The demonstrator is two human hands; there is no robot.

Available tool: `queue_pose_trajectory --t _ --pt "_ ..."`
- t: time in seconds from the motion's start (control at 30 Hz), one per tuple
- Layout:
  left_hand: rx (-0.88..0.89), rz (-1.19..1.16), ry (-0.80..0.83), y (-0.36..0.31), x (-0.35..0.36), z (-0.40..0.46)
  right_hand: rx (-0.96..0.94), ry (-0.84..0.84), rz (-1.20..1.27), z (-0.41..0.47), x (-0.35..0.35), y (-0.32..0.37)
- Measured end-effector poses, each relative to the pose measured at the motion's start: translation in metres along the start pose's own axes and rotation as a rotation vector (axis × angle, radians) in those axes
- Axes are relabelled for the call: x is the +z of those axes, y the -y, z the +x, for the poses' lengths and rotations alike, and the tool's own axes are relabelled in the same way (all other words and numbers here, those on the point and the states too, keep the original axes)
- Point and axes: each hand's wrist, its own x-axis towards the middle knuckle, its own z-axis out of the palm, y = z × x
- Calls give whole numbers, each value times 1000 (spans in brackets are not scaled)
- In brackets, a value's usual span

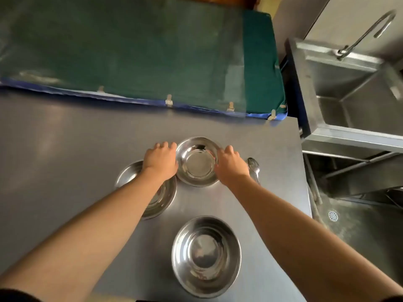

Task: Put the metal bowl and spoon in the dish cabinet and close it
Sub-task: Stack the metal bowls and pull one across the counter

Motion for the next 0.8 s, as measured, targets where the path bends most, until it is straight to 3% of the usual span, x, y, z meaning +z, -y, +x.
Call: queue_pose_trajectory --t 0.37,0.8 --pt "-56 -46 89 -22 18 35 121 73 165 19 36 -16" --pt "-114 -406 41 -15 2 27 214 4 309 17 16 3"
